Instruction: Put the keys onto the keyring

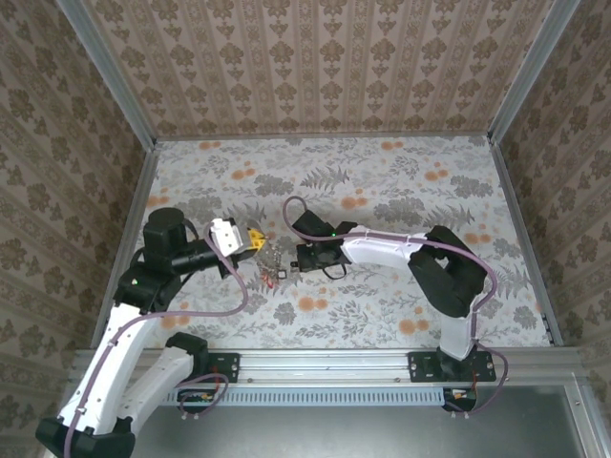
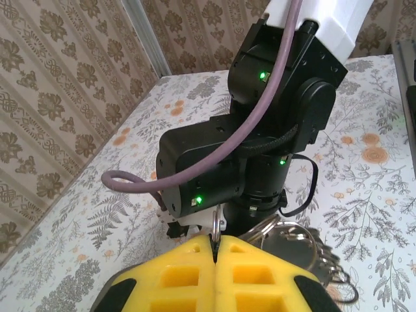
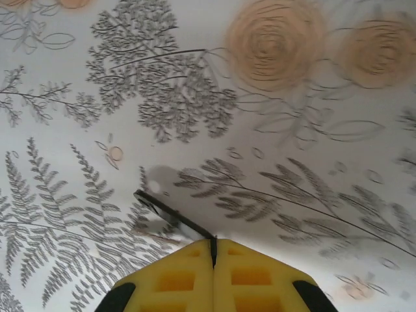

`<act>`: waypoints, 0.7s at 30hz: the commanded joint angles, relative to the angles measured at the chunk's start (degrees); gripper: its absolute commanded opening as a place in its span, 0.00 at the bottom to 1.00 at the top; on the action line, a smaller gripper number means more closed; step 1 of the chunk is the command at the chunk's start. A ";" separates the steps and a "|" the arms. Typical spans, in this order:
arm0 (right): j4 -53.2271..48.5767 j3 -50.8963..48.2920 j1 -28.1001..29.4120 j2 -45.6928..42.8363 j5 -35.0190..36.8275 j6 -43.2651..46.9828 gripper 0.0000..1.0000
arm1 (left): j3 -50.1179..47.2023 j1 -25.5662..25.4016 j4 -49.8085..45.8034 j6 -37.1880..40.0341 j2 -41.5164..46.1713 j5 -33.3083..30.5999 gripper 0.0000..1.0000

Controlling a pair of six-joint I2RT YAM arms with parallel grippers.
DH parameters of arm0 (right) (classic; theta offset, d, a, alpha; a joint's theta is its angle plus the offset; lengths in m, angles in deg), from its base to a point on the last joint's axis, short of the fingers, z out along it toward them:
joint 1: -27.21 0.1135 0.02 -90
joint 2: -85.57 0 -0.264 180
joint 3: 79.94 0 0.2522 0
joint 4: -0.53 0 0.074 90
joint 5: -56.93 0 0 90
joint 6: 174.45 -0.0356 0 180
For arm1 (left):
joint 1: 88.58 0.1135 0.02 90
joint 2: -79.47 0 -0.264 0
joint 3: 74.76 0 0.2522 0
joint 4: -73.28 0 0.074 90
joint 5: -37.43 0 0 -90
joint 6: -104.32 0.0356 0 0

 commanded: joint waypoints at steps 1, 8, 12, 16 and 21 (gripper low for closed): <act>3.91 0.66 -0.51 -0.37 -3.85 0.06 0.18 | 2.38 -0.06 -0.27 2.15 0.06 2.23 0.00; 7.44 -7.32 -2.89 -11.30 -4.09 2.74 0.31 | 0.60 -0.33 1.18 1.29 0.40 4.53 0.00; 9.23 -13.80 -6.73 -23.89 -1.06 9.44 0.34 | -1.07 -0.47 3.32 0.96 0.45 7.16 0.00; 17.32 -21.74 -7.42 -38.84 -7.52 33.92 0.36 | -0.46 -1.28 3.43 2.82 -0.30 11.17 0.00; 25.51 -28.84 -7.32 -50.57 -24.91 61.61 0.36 | 0.48 -3.21 1.12 8.24 -1.75 17.83 0.00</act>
